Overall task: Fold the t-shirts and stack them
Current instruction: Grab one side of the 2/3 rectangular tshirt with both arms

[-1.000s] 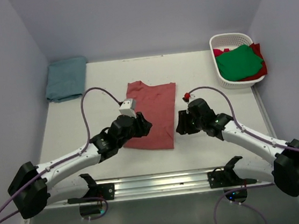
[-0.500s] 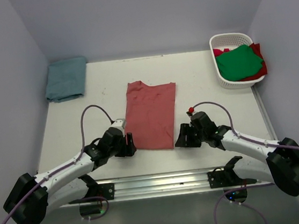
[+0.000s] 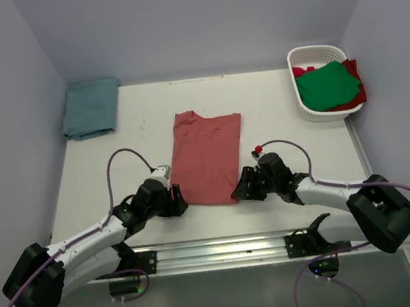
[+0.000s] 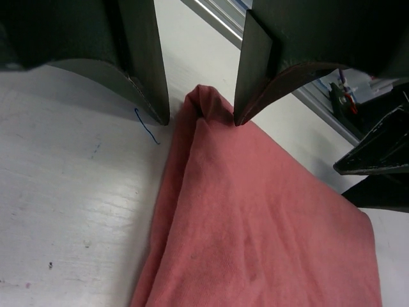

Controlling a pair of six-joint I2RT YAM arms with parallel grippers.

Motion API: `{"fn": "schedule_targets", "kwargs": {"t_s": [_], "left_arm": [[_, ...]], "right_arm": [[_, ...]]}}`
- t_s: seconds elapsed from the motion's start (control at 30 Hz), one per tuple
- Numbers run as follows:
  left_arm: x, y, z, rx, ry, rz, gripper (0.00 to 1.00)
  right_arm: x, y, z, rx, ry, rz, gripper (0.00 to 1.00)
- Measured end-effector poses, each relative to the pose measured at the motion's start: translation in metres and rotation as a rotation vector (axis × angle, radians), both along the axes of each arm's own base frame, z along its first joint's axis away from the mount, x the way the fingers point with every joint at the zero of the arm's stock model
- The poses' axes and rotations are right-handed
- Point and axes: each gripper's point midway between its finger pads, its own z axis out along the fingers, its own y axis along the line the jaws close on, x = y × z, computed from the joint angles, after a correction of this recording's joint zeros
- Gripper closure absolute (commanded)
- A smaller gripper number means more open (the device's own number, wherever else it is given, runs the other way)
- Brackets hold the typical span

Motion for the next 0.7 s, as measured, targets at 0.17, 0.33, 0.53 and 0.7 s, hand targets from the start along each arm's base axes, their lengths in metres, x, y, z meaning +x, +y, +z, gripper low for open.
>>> {"fn": "schedule_targets", "kwargs": {"t_s": [0.17,0.33,0.53,0.7], "left_arm": [[0.004,0.009,-0.001,0.025,0.015,0.08,0.37],[0.004,0.018,-0.002,0.082,0.077,0.151,0.36],[0.01,0.028,-0.004,0.127,0.088,0.234,0.35],[0.024,0.033,-0.005,0.153,0.043,0.282,0.36]], "right_arm": [[0.003,0.009,0.0,0.031,0.001,0.0,0.52],[0.003,0.011,-0.001,0.032,0.0,0.002,0.52],[0.003,0.011,-0.001,0.029,0.001,0.002,0.53],[0.002,0.01,-0.002,0.026,0.004,0.002,0.57]]}}
